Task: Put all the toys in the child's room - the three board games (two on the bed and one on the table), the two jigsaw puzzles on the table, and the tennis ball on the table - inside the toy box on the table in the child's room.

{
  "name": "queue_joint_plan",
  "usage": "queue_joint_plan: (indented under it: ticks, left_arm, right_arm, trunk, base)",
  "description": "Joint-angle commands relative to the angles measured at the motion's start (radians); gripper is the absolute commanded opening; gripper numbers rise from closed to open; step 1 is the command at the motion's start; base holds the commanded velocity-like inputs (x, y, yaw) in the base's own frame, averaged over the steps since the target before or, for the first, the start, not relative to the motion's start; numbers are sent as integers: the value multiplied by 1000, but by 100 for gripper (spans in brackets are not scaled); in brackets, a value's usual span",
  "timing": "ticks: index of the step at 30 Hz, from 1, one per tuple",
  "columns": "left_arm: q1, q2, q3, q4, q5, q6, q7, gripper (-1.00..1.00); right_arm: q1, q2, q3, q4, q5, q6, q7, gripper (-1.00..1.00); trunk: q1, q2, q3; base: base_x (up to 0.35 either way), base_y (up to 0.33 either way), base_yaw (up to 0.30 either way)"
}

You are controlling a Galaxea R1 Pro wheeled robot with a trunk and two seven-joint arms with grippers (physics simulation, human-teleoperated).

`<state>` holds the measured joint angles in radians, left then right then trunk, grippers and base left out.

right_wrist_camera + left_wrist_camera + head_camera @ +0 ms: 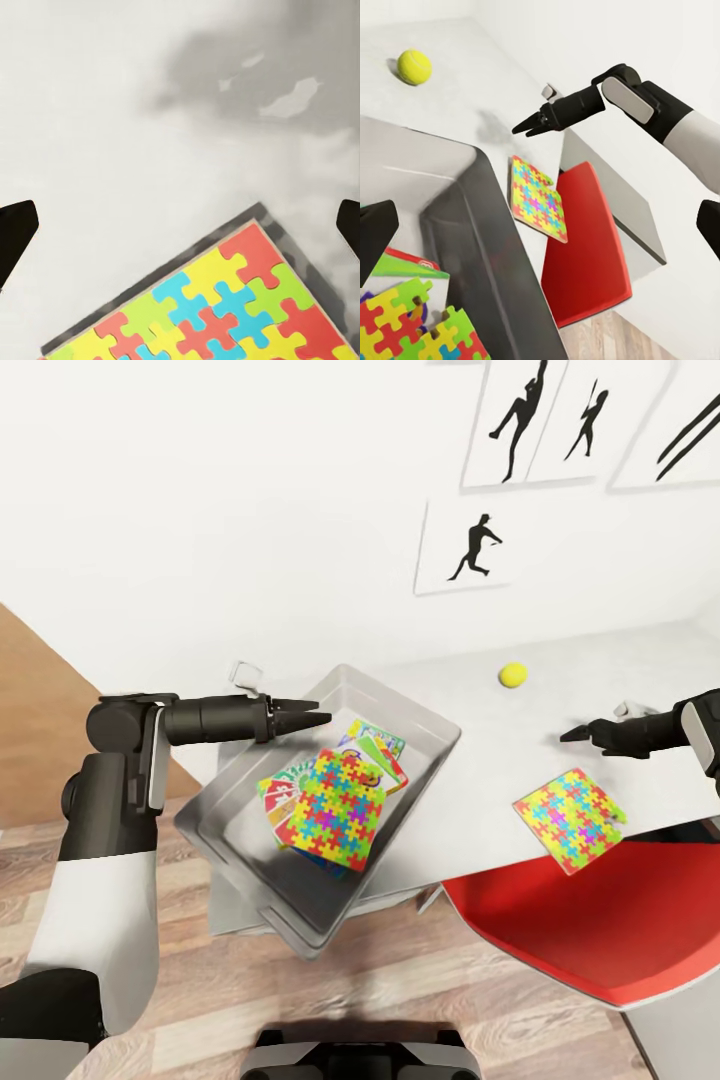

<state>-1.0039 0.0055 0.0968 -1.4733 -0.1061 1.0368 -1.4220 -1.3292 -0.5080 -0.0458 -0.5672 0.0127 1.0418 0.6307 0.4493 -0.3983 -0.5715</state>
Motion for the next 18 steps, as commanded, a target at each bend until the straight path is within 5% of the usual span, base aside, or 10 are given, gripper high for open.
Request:
queue_joint_plan:
  ticks: [1,18]
  left_arm:
    - [-1,0,1,-1,-10,10,-10,100]
    - [-1,0,1,-1,-10,10,-11,100]
  right_arm:
    - [-1,0,-3,0,2,5,2,100]
    - [-1,0,1,3,2,5,2,100]
  trunk:
    - [1,-2,-1]
    - [1,-2,-4]
  base:
    - [56,0,0]
    - [12,0,0]
